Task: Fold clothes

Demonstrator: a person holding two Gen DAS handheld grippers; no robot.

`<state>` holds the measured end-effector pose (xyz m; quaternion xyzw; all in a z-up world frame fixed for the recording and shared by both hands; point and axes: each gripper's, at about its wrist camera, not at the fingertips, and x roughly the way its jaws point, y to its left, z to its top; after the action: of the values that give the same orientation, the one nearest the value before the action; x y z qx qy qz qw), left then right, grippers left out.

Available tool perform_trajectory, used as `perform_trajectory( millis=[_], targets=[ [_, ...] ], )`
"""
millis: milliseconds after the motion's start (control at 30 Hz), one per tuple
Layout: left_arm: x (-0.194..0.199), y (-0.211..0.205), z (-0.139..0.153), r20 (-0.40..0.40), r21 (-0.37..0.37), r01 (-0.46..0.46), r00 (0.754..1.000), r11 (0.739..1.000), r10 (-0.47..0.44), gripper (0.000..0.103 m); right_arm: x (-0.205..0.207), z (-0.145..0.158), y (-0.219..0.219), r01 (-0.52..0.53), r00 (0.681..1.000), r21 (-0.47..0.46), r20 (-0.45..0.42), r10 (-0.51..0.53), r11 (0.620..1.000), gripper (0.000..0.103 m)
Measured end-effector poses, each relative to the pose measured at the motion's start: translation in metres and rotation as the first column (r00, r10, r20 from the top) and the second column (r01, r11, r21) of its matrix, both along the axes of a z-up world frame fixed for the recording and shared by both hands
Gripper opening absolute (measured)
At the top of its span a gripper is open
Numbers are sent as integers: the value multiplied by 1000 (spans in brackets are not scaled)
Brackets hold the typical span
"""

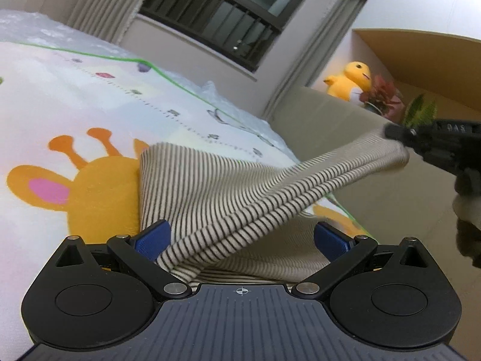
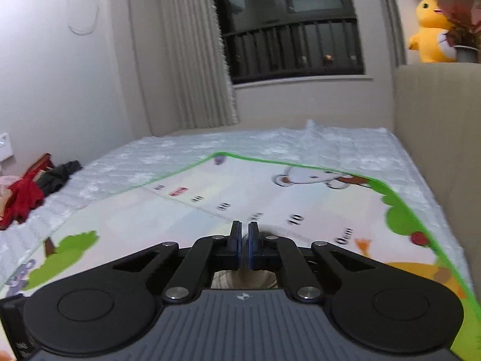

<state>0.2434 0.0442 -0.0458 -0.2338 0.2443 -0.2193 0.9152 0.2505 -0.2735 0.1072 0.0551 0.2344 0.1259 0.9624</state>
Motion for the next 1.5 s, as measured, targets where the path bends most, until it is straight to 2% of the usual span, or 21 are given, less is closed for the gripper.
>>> perform_trajectory(
  millis=[100,167,267,367,400,433,500,533,567,600,667,733,767,833,933,1000,1033,1100,1300,1433,1500],
  targets=[
    [2,9,-2,-18,-38,-21,1000,999,21,103,-3,-36,-18,79,990,-93,-110,-89,993,3],
    [3,14,-4,-21,-65,-28,999,997,27,103,-16,-65,-25,134,974,-229,-147,-170,964,5],
    [3,22,-6,-19,-122,-32,999,992,30,103,-42,-85,-15,68,981,-305,-153,-120,950,7],
    [1,36,-9,-17,-223,-56,998,973,53,103,-64,-94,18,-77,989,-388,-148,21,918,34],
    [1,42,-12,-22,-259,-73,997,963,70,103,-68,-102,34,-124,987,-454,-149,62,882,46],
    [1,48,-14,-27,-296,-91,996,951,87,103,-72,-110,49,-169,983,-516,-153,104,839,49],
    [1,58,-18,-39,-350,-119,993,929,113,103,-72,-128,75,-216,976,-636,-160,147,741,48],
    [2,59,-18,-40,-351,-122,992,928,116,103,-70,-136,82,-211,977,-683,-153,146,699,28],
    [2,59,-17,-39,-348,-123,992,929,117,103,-64,-134,84,-187,982,-704,-131,133,685,14],
    [2,58,-17,-38,-342,-123,992,932,117,103,-59,-130,85,-160,987,-715,-107,120,680,8],
    [2,56,-15,-37,-326,-123,992,937,117,103,-48,-101,73,-92,996,-636,-45,83,766,8],
    [3,56,-14,-37,-318,-123,992,940,118,103,-42,-75,61,-130,991,-516,-65,113,847,12],
    [4,56,-14,-39,-320,-124,992,939,118,103,-39,-66,55,-204,978,-449,-128,164,870,13],
    [6,57,-14,-39,-320,-124,992,939,118,103,-40,-55,42,-255,964,-366,-171,205,895,28],
    [6,57,-16,-42,-316,-128,992,940,121,103,-41,-36,6,-136,987,-212,-117,113,968,34],
    [6,57,-16,-43,-314,-128,992,941,120,103,-39,-31,-17,-30,994,-128,-108,16,991,34],
    [6,57,-15,-43,-312,-128,992,941,121,103,-39,-31,-26,14,993,-115,-112,-27,993,34],
    [5,56,-14,-43,-310,-129,992,942,121,103,-39,-43,-26,25,989,-193,-140,-53,981,34],
    [3,54,-15,-45,-305,-130,992,944,122,103,-74,-107,4,-83,977,-442,-211,-14,893,37],
    [3,51,-14,-44,-289,-130,992,948,122,103,-66,-130,21,-45,987,-586,-153,-56,809,36],
    [3,50,-14,-44,-283,-130,992,950,122,103,-55,-124,5,21,984,-567,-133,-117,824,43]
  ],
)
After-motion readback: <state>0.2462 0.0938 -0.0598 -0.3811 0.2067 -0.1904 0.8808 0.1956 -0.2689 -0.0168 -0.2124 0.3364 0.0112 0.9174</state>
